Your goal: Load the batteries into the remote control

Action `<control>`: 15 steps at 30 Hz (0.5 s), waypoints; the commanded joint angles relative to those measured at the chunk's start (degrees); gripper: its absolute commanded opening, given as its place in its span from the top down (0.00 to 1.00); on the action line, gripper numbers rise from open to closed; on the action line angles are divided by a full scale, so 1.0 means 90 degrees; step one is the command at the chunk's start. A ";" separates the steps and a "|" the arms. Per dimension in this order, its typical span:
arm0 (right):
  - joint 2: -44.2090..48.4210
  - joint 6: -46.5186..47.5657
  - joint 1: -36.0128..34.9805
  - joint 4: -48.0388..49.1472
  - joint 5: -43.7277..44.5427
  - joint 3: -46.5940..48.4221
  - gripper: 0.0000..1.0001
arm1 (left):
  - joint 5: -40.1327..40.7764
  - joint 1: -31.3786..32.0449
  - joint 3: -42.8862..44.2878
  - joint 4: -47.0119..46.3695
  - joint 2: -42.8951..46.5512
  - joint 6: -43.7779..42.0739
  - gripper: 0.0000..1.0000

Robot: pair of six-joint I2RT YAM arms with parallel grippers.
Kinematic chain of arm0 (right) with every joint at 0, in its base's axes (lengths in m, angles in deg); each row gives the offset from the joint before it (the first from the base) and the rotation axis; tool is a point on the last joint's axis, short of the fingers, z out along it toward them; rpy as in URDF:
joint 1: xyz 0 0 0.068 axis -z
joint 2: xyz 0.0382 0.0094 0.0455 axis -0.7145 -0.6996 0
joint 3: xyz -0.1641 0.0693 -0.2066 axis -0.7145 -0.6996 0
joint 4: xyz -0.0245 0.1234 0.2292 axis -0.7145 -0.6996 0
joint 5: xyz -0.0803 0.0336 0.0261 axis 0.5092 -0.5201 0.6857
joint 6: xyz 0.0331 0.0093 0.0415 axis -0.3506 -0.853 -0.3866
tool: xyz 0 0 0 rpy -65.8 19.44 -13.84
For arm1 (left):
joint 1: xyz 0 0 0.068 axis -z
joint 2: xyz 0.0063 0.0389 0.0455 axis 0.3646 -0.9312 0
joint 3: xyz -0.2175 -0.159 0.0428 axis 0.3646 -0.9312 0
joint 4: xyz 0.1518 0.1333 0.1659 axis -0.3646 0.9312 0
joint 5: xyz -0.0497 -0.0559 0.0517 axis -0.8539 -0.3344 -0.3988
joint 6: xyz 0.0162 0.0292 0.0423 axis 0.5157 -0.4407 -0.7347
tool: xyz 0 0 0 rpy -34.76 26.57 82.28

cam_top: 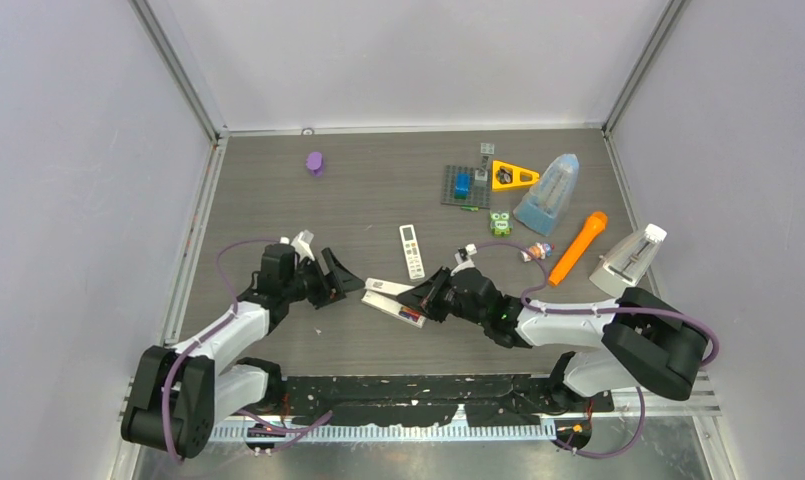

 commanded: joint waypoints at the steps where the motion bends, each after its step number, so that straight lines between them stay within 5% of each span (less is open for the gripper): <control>1: -0.0052 -0.0182 -0.0048 0.0235 0.0135 0.0032 0.95 | -0.0059 0.0036 -0.0024 -0.0416 -0.0071 -0.0071 0.29; 15: -0.0325 -0.0572 -0.0161 0.0293 0.0041 -0.0205 0.95 | 0.0058 0.0199 0.0105 -0.0348 -0.0517 -0.0323 0.35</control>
